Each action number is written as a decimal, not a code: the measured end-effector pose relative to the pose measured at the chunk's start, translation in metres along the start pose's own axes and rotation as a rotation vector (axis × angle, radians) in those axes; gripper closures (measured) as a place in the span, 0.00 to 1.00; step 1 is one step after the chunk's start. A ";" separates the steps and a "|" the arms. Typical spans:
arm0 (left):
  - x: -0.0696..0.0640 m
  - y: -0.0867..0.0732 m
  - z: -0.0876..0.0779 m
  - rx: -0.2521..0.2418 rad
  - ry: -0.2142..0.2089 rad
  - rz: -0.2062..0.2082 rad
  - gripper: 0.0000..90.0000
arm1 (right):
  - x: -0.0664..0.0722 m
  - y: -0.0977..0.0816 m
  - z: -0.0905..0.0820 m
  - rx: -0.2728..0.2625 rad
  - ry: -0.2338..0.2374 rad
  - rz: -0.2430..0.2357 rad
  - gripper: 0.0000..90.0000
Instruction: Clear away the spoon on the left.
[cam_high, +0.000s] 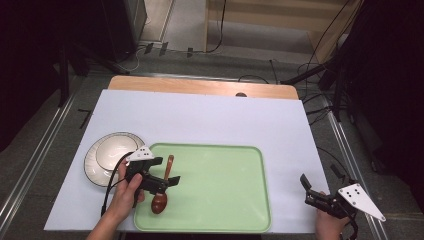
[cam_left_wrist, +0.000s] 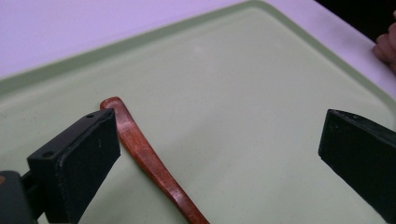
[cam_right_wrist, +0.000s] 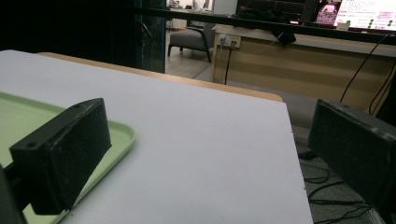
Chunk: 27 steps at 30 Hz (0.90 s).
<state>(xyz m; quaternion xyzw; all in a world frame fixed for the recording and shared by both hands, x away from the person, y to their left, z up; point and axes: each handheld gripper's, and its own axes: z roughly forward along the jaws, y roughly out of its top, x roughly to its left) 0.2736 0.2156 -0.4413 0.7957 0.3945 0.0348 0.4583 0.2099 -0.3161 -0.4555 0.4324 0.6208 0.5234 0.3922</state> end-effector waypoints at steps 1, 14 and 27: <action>0.000 0.000 -0.001 -0.004 0.000 -0.004 0.00 | 0.000 0.000 0.000 0.000 0.000 0.000 0.00; -0.005 0.003 -0.018 -0.062 -0.027 0.007 0.00 | 0.000 0.000 0.000 -0.003 0.000 0.002 0.00; 0.000 0.003 -0.041 -0.149 -0.029 0.002 0.00 | 0.000 0.000 0.000 -0.003 -0.001 0.001 0.00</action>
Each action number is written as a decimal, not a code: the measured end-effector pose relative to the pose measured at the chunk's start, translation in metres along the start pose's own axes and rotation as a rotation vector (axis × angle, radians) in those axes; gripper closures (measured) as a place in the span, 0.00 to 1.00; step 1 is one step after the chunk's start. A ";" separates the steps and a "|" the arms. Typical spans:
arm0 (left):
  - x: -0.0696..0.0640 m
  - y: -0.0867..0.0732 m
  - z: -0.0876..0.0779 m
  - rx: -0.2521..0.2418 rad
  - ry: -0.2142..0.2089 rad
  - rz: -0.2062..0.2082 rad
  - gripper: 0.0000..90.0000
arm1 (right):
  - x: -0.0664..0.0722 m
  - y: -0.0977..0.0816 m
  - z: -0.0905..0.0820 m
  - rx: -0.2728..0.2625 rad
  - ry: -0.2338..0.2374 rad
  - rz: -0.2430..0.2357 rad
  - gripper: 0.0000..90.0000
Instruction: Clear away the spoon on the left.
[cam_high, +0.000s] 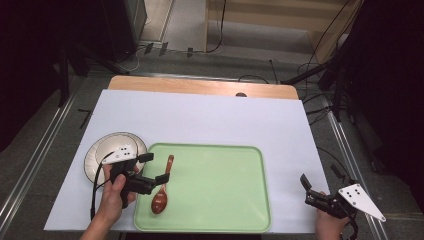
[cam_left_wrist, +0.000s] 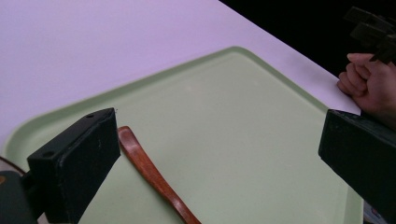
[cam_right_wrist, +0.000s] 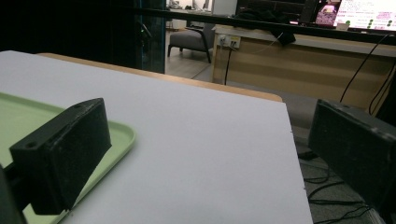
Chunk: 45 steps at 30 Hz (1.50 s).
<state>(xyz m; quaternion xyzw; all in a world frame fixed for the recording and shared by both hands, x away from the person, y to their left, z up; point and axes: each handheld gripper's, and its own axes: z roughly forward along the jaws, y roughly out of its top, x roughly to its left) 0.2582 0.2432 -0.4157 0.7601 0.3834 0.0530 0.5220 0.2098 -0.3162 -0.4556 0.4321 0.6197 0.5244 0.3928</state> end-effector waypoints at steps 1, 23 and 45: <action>0.001 0.000 -0.002 -0.008 0.003 -0.003 0.00 | 0.000 0.000 0.000 0.000 -0.001 0.000 0.00; 0.018 -0.009 -0.036 -0.080 0.077 -0.016 0.00 | 0.000 0.000 0.000 0.002 -0.002 -0.001 0.00; 0.032 -0.027 -0.069 -0.104 0.138 -0.032 0.00 | 0.000 0.000 -0.001 0.001 -0.005 0.004 0.00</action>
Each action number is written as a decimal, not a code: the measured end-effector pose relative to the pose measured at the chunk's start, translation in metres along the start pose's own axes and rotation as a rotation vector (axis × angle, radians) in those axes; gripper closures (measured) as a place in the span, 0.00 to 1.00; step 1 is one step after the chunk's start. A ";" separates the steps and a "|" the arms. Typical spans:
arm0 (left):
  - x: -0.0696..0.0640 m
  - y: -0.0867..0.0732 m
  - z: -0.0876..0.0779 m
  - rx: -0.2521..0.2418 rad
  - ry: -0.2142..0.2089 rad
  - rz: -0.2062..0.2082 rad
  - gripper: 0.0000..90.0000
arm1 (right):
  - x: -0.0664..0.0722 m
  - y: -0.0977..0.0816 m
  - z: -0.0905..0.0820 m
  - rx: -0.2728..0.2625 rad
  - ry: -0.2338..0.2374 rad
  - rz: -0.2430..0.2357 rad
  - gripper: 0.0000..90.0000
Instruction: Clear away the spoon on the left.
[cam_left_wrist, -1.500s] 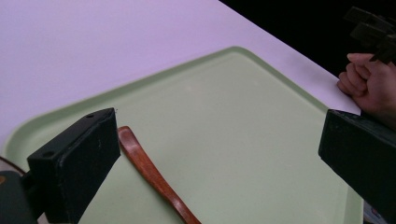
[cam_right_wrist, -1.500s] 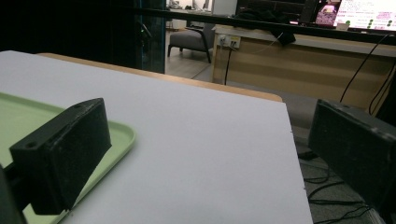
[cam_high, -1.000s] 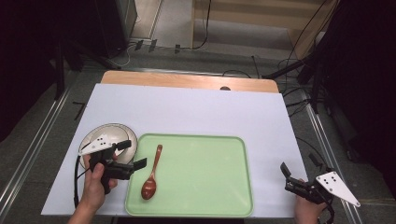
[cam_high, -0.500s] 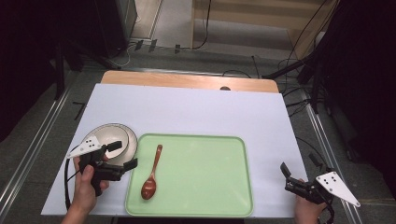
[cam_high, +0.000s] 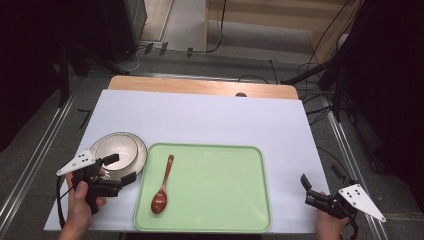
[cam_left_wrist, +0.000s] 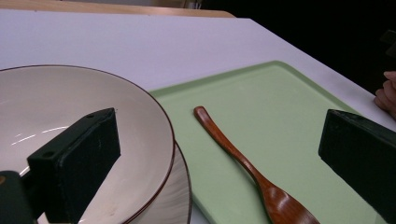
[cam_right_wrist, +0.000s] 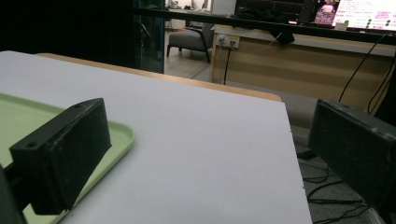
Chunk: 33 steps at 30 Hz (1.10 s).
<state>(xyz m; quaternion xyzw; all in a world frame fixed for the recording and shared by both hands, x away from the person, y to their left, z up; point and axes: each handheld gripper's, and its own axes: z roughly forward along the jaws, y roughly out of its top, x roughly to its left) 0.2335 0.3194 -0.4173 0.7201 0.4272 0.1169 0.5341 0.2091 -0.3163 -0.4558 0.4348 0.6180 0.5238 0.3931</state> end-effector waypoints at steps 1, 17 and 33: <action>0.001 0.000 -0.002 -0.005 0.002 -0.001 0.00 | 0.000 0.000 0.000 0.000 0.000 0.000 0.00; 0.019 -0.011 -0.035 -0.043 0.081 -0.015 0.00 | 0.000 0.000 0.000 0.002 0.000 -0.006 0.00; 0.040 -0.028 -0.064 -0.090 0.126 -0.020 0.00 | 0.001 0.000 0.001 0.003 -0.001 -0.008 0.00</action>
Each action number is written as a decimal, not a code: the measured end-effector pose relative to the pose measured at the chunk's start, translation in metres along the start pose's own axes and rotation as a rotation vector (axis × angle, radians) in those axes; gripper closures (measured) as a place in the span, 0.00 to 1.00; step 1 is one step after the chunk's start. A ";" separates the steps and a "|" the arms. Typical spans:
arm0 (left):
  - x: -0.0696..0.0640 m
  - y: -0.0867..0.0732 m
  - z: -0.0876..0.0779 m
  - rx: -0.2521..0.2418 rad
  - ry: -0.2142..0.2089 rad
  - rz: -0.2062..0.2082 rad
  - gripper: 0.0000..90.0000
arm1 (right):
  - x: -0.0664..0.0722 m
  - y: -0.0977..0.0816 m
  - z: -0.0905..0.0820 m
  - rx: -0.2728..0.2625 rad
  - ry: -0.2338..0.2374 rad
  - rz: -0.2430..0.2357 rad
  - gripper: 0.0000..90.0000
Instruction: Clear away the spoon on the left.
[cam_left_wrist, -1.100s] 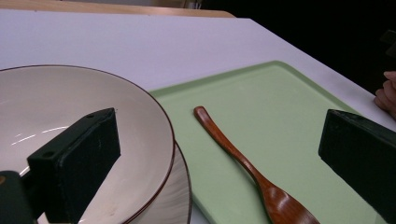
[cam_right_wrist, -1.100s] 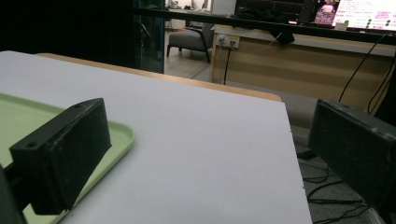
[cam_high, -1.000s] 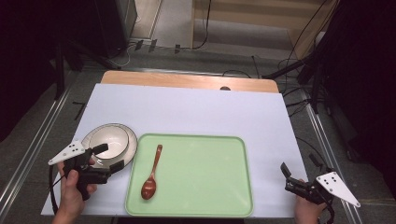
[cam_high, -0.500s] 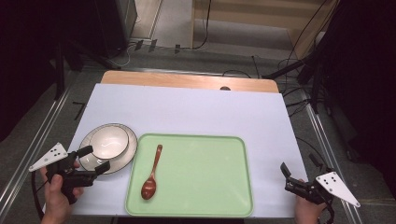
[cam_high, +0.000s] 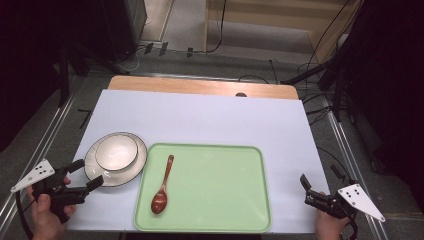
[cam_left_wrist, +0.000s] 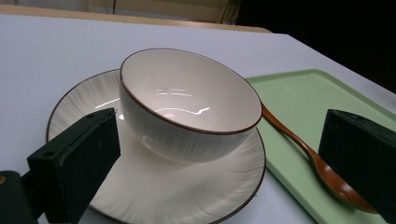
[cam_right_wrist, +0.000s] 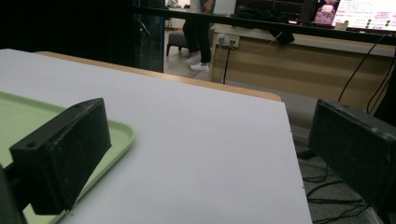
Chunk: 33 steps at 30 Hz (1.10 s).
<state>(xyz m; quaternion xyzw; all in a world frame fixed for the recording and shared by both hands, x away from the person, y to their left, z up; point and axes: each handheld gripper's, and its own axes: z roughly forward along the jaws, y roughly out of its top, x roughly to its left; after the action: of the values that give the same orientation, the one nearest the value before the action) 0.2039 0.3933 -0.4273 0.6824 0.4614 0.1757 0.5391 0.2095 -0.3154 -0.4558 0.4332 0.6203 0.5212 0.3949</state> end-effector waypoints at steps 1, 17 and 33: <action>0.002 -0.001 -0.002 -0.003 0.001 0.003 0.00 | 0.000 0.000 0.000 0.000 0.000 0.000 0.00; 0.022 -0.012 -0.025 -0.011 0.085 0.004 0.00 | 0.000 0.000 0.000 0.001 -0.002 0.003 0.00; 0.025 -0.015 -0.025 0.008 0.084 -0.011 0.00 | -0.001 0.000 -0.001 -0.003 -0.002 0.011 0.00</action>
<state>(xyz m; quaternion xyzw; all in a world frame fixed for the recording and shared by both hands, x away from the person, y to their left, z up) 0.1916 0.4280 -0.4384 0.6741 0.4882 0.1994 0.5172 0.2088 -0.3165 -0.4558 0.4367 0.6165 0.5239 0.3933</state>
